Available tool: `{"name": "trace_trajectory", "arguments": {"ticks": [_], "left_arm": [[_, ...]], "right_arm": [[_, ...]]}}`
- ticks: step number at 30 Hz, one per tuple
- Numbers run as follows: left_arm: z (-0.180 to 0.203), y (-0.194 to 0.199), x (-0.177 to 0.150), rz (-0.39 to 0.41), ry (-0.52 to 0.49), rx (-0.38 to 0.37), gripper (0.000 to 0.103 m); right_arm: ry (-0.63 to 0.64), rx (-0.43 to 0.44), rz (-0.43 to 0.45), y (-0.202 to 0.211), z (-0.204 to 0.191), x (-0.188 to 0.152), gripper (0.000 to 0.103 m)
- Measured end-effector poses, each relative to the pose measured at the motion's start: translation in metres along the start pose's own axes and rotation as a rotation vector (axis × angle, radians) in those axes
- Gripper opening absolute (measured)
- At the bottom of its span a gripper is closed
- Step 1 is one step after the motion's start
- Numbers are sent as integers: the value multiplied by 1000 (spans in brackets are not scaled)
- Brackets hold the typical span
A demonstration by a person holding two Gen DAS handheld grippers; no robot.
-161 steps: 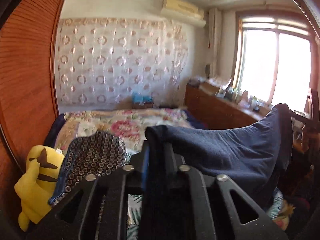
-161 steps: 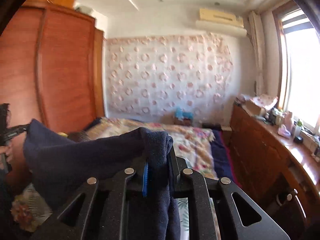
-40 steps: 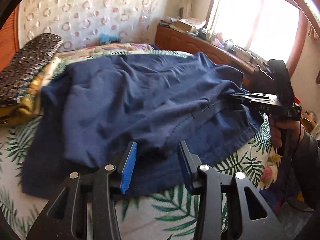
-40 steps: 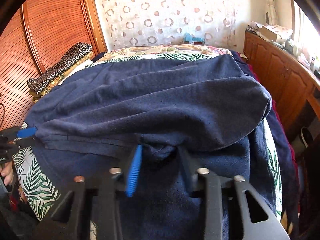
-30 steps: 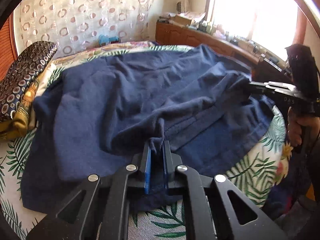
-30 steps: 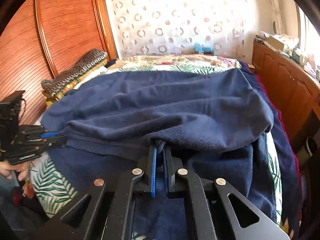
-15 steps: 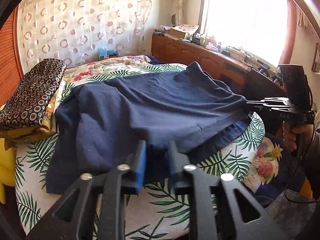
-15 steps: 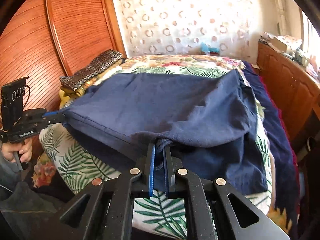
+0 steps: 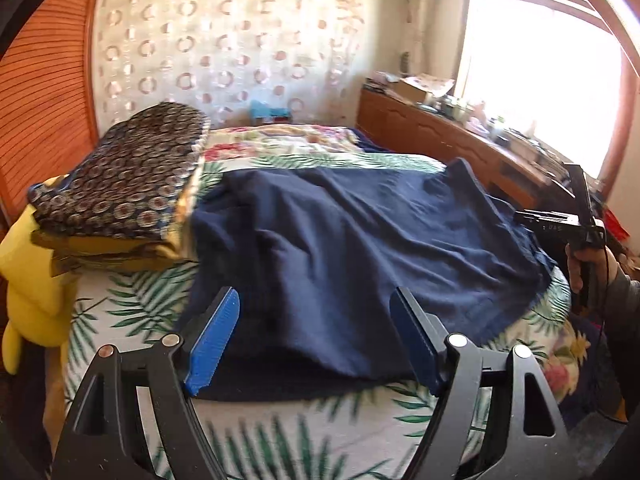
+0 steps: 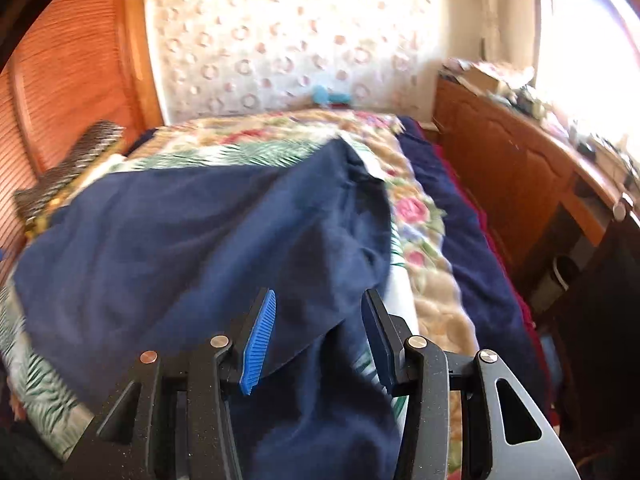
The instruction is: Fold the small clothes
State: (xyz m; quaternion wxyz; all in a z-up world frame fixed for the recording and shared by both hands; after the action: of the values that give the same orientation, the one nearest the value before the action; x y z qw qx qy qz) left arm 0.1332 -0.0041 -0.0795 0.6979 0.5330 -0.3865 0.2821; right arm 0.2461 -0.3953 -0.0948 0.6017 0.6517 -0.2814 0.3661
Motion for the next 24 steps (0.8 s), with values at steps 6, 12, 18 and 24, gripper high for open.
{"name": "trace_trajectory", "arguments": {"ticks": [6, 12, 18, 24], "left_arm": [[-31, -19, -8, -44, 54, 59, 78], [-33, -32, -14, -63, 85, 25, 76], [-27, -50, -21, -105, 101, -33, 48], [-28, -49, -24, -111, 81, -9, 7]], "right_arm": [[-26, 16, -57, -30, -5, 3, 13], [-29, 6, 67, 23, 8, 9, 6], [-20, -56, 50, 44, 12, -5, 6], [-12, -76, 35, 46, 9, -6, 6]]}}
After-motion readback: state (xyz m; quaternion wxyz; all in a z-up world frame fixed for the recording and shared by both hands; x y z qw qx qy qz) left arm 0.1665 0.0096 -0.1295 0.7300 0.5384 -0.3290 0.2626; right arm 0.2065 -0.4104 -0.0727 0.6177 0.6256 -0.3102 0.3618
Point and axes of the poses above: each gripper's, at about its wrist camera, not at the fingertips, and y roughly against the way its jaws point, z to its right, x to its top, the point moved 8 cm from there along -y, roughly the way its jaws point, and after that the axes turned 7 degrees about z, right-handed, at the moved point
